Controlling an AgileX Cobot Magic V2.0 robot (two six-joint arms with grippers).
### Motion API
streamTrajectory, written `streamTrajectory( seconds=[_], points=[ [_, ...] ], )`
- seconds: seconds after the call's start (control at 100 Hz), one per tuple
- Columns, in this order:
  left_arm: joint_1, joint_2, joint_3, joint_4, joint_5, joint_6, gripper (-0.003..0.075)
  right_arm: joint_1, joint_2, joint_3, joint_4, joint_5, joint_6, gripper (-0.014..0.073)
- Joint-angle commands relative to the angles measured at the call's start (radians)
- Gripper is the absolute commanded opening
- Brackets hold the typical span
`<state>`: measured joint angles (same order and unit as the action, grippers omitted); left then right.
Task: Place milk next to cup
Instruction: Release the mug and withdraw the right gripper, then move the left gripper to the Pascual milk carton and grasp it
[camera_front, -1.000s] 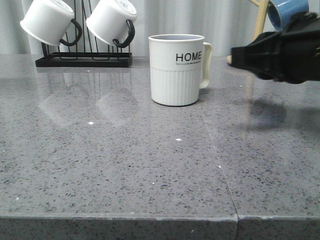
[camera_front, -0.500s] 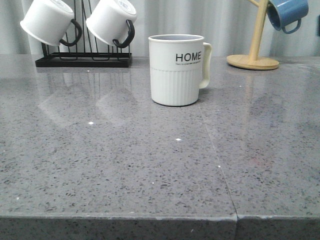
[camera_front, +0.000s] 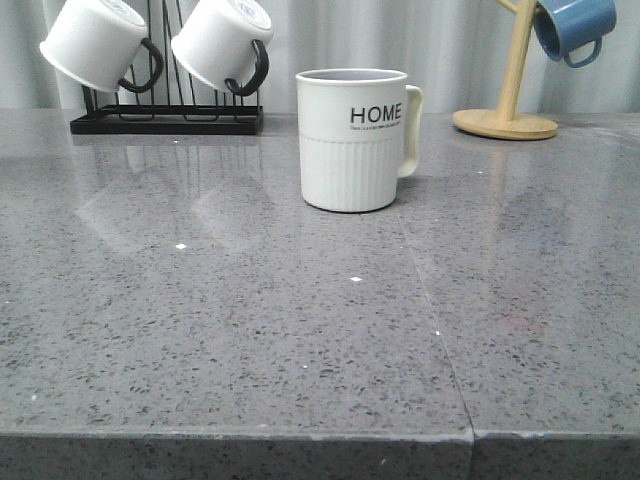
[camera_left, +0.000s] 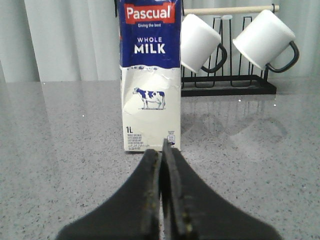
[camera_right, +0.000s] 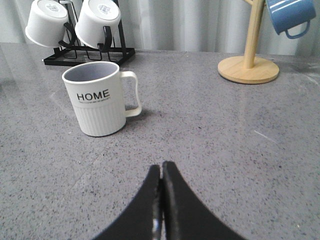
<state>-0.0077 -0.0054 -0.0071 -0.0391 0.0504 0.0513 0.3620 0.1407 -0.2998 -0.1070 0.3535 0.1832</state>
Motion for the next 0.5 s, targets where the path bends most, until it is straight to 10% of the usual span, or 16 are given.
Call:
streamTrajectory(
  seconds=[0.0, 0.49],
  points=[
    [-0.001, -0.028, 0.030, -0.011, -0.095, -0.009, -0.0020, -0.004, -0.018, -0.023, -0.001, -0.019, 0.000, -0.0066],
    [-0.001, 0.328, -0.478, -0.006, 0.213, -0.009, -0.0020, -0.004, -0.017, -0.023, -0.001, -0.009, 0.000, -0.0066]
  ],
)
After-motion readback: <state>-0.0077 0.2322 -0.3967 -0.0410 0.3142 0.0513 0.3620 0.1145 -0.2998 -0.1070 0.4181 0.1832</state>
